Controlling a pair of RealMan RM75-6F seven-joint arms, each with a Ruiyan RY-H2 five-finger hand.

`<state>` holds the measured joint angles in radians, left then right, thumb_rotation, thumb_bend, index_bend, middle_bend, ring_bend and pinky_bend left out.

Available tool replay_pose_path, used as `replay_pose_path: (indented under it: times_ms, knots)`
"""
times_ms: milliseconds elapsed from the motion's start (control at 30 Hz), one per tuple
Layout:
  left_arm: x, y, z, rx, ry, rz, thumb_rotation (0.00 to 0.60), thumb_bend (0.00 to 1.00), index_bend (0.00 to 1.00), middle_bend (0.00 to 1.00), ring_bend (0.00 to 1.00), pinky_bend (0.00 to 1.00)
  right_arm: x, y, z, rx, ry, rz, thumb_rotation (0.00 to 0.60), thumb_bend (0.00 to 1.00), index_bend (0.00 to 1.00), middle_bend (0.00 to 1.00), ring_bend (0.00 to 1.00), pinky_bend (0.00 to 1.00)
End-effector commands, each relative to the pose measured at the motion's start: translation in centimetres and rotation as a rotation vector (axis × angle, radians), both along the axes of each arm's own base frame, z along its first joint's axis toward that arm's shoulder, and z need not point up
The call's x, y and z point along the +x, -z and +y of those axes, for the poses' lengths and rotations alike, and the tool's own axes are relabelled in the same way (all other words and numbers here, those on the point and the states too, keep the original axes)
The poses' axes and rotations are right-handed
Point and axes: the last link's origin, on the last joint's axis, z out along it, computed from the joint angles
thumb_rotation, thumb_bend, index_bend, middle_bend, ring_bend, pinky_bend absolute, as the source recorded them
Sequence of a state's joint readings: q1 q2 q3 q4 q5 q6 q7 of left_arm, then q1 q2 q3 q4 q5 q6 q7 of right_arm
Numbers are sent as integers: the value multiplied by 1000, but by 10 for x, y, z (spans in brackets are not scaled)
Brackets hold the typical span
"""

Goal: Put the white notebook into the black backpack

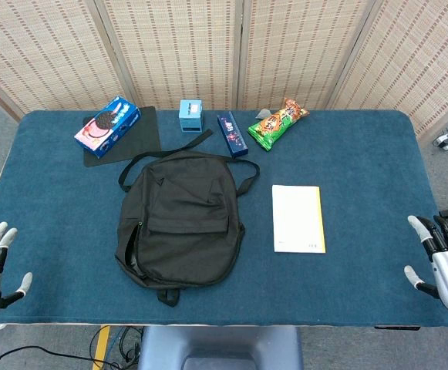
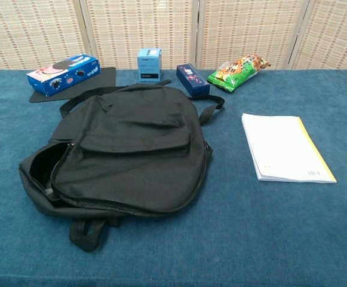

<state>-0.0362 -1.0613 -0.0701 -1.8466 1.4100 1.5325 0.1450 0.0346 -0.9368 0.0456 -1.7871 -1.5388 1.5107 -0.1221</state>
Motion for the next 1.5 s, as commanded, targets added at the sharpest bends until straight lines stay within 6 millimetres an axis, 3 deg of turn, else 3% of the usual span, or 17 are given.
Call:
replay_pose_path:
  times_ms: [33,467,767,867,933,1167,1500]
  knots:
    - [0,0,0,0,1,-1,600,361,0,0,0,0,0,0,0,1,-1,1,600,247,81,128,41,115]
    - [0,0,1,14,11,-7,600,361,0,0,0,0,4,0,-4,4,-24,5,600,247,81,136,41,115]
    - [0,-1,-1,22,20,-13,600,361,5,0,0,0,12,10,-19,60,-58,44,600,227,81,150,41,115]
    - [1,0,-1,20,21,-14,600,361,5,0,0,0,16,18,-29,79,-85,45,600,101,84,177,41,115]
    - [1,0,-1,19,23,-15,600,361,5,0,0,0,19,24,-37,97,-99,54,600,77,103,183,41,115]
    - [1,-3,-2,24,25,-28,600,361,5,0,0,0,25,49,-63,209,-131,80,600,91,128,184,41,115]
    - [3,-4,-4,25,32,-31,600,361,9,0,0,0,31,101,-92,320,-156,53,600,132,128,184,41,115]
